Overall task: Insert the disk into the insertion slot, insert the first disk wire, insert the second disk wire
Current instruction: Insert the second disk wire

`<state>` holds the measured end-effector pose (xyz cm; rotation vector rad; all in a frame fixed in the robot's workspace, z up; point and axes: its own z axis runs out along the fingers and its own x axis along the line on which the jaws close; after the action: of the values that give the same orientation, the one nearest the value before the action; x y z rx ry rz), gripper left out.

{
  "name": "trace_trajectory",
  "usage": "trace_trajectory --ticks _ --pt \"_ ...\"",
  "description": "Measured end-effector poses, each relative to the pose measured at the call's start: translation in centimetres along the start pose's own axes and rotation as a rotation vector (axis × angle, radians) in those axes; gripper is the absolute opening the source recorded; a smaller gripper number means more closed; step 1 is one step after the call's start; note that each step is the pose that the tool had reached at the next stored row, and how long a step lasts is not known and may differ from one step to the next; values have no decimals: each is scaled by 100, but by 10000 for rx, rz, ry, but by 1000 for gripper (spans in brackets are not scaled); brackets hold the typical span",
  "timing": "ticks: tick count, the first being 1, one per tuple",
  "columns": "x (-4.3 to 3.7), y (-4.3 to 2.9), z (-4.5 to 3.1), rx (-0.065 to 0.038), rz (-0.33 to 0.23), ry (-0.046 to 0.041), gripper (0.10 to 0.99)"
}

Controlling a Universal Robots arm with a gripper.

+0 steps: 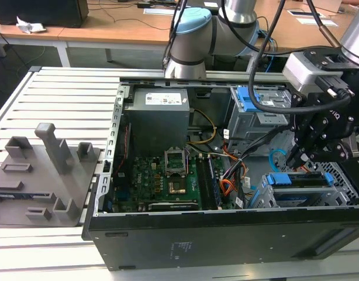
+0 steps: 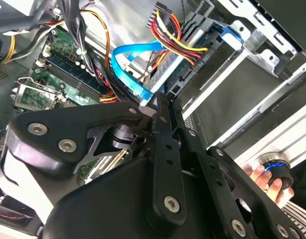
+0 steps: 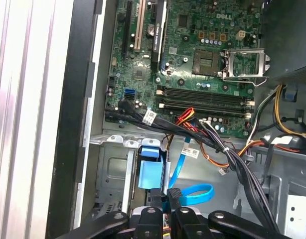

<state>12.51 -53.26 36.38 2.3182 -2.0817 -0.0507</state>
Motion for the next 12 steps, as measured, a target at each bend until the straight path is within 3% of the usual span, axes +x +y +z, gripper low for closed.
trace_trajectory --ticks 6,12 --pt "11 -61 15 -7 2 0 161" --pt "17 -97 78 -11 129 -5 161"
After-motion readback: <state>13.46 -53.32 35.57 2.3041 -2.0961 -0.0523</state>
